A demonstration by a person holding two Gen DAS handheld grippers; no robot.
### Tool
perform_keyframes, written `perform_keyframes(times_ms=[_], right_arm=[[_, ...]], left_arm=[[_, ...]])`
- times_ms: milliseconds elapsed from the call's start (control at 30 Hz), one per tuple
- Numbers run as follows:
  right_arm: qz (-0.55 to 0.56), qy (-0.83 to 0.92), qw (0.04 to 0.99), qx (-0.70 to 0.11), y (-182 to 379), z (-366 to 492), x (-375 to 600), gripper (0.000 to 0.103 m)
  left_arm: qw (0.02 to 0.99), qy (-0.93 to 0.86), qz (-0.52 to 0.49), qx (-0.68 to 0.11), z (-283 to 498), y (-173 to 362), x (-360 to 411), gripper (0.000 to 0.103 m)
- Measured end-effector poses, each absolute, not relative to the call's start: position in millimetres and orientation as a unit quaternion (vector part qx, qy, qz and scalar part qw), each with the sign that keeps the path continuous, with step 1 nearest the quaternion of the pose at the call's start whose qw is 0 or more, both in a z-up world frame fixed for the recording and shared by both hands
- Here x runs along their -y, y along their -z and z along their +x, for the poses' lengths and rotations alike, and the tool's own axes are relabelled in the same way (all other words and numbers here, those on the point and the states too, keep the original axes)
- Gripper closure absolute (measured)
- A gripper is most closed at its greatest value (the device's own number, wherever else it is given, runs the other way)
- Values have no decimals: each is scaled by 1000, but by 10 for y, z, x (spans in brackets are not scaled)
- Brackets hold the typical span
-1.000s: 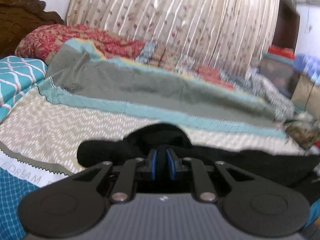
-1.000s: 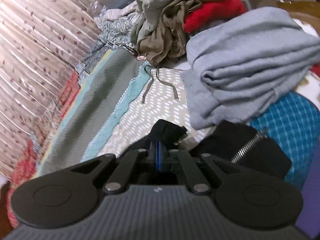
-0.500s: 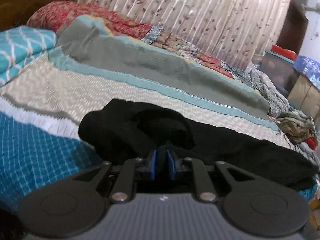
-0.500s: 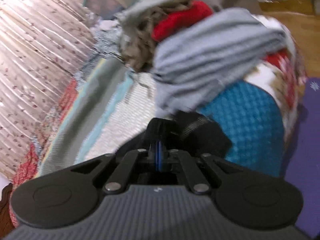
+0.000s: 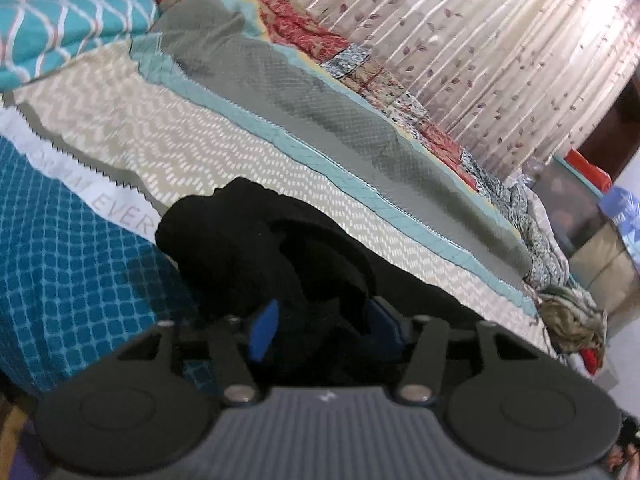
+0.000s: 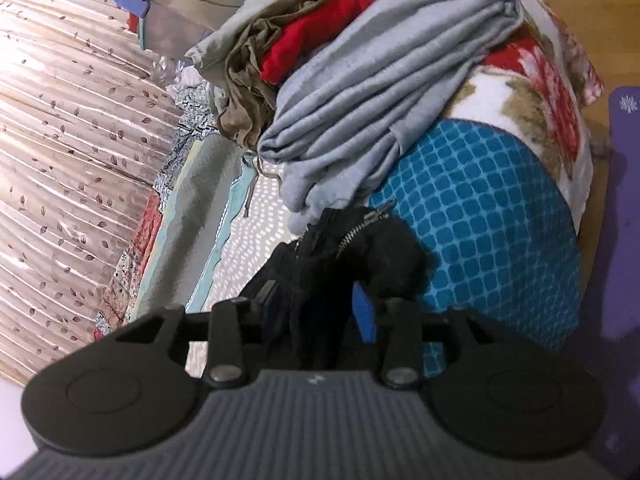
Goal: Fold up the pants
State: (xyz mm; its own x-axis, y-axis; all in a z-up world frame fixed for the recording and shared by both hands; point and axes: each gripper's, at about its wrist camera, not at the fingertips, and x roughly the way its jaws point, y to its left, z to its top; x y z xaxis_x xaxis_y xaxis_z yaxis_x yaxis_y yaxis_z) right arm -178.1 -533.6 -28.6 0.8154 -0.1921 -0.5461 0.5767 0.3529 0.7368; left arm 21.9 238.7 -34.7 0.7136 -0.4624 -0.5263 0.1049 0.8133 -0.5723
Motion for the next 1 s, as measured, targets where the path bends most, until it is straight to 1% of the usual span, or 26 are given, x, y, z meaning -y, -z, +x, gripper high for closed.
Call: perform_keyframes(times_ms=[33, 67, 133, 200, 267, 300, 333, 367, 400, 467, 633, 733, 833, 1000], right_arm=[[513, 240, 802, -190, 297, -1747, 5360, 55], [509, 240, 803, -195, 298, -1693, 5367, 54], [498, 238, 809, -203, 303, -1579, 5384, 53], [480, 238, 817, -214, 299, -1430, 5382, 53], [462, 245, 821, -230, 317, -1276, 5371, 53], [455, 247, 821, -239, 334, -1215, 5374, 56], [450, 249, 821, -247, 346, -1157, 5379, 60], [446, 248, 822, -253, 345, -1115, 5382, 77], [443, 247, 823, -255, 323, -1089, 5379, 86], [429, 252, 834, -239, 197, -1107, 5354, 89], [426, 225, 861, -164, -232, -1412, 5367, 90], [422, 227, 865, -150, -292, -1598, 5420, 90], [427, 249, 853, -167, -127, -1729, 5494, 90], [452, 294, 813, -221, 398, -1872, 5577, 89]], left_arm=[[885, 158, -269, -347, 241, 355, -2387, 42], [882, 154, -276, -349, 261, 368, -2385, 41], [878, 148, -286, -353, 302, 393, -2374, 40], [876, 141, -295, -355, 336, 415, -2354, 44], [873, 132, -298, -364, 389, 453, -2329, 64], [870, 124, -295, -375, 428, 475, -2318, 87], [866, 113, -294, -388, 465, 502, -2316, 99], [862, 108, -298, -395, 486, 528, -2323, 100], [858, 107, -308, -397, 488, 544, -2343, 100], [856, 114, -318, -391, 461, 517, -2371, 101], [861, 134, -315, -375, 320, 298, -2401, 101], [861, 135, -316, -375, 219, 213, -2454, 101], [853, 126, -322, -390, 162, 268, -2501, 101], [835, 99, -334, -426, 134, 495, -2540, 100]])
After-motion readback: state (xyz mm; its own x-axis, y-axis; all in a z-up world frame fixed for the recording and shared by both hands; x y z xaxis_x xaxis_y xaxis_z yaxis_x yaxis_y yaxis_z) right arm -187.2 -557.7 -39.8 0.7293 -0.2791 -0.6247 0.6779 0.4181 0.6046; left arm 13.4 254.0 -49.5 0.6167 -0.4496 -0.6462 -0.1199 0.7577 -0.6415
